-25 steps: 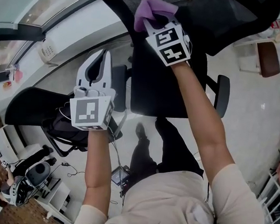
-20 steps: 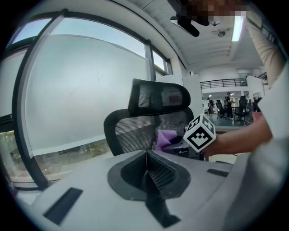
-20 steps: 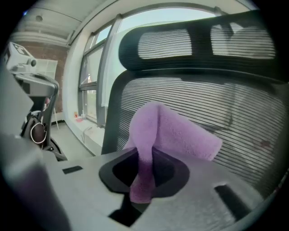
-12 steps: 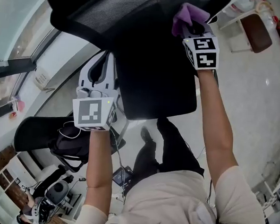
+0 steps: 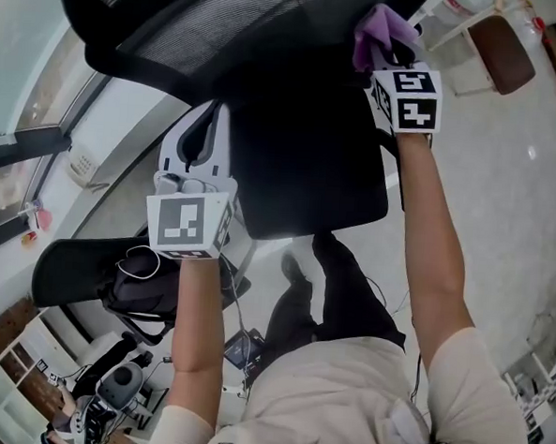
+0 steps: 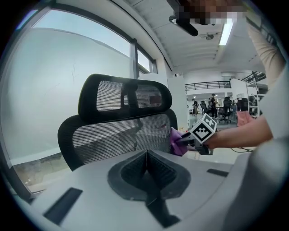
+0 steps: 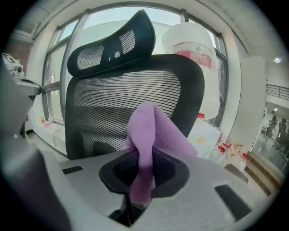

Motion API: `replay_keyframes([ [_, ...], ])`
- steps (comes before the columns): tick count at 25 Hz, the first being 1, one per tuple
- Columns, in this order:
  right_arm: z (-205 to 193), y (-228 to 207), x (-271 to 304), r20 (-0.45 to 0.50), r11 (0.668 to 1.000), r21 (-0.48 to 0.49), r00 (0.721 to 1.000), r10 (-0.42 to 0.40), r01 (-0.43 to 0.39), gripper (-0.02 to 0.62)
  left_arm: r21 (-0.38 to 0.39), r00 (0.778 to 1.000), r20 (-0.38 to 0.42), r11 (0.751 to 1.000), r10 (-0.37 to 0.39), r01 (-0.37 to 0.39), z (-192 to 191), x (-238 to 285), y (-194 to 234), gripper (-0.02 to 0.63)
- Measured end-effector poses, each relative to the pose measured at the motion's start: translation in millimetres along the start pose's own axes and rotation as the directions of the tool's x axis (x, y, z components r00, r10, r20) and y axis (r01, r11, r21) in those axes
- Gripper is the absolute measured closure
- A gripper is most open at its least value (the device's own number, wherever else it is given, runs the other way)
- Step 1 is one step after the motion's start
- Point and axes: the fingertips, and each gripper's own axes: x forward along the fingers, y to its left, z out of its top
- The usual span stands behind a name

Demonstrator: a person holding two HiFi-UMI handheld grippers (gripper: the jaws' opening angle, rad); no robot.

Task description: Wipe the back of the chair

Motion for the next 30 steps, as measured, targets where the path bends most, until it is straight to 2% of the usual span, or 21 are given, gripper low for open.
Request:
replay_keyframes([
  [4, 2.7, 7.4, -4.3, 0.014, 1.000, -0.002, 1.000, 0.018, -0.018, 0.546, -0.007, 1.000, -0.001, 1.000, 0.028, -0.028, -1.4, -11.2, 1.0, 0.598],
  [7, 8.5, 34.1, -1.6, 0.031, 0.997, -0.018, 0.997, 0.070, -0.069, 0.546, -0.014, 0.999, -0.003, 0.998, 0.054, -0.054, -7.1, -22.2, 3.2, 0.598],
  [11, 37.1, 110.9, 23.5, 0.051, 0.982, -0.067, 0.982, 0.182, -0.178, 0.546, -0.030, 0.995, -0.005, 0.995, 0.098, -0.098, -16.4, -40.9, 28.0, 0.598],
  [15, 58.6, 188.3, 35.8, 0.049, 0.946, -0.127, 0.950, 0.308, -0.300, 0.546, -0.041, 0.990, -0.010, 0.989, 0.141, -0.142, -23.6, -66.4, 44.2, 0.598],
  [18, 64.9, 225.0, 37.7, 0.024, 0.924, -0.163, 0.934, 0.355, -0.347, 0.546, -0.045, 0.986, -0.003, 0.985, 0.168, -0.168, -23.1, -86.6, 54.3, 0.598],
  [24, 60.6, 234.7, 26.3, -0.028, 0.921, -0.182, 0.938, 0.346, -0.345, 0.546, -0.040, 0.980, 0.028, 0.980, 0.196, -0.195, -6.3, -122.4, 67.8, 0.598],
  [30, 74.7, 237.1, -25.3, 0.006, 0.929, -0.155, 0.940, 0.341, -0.336, 0.546, -0.037, 0.978, 0.058, 0.979, 0.201, -0.199, 15.9, -157.9, 69.7, 0.598],
])
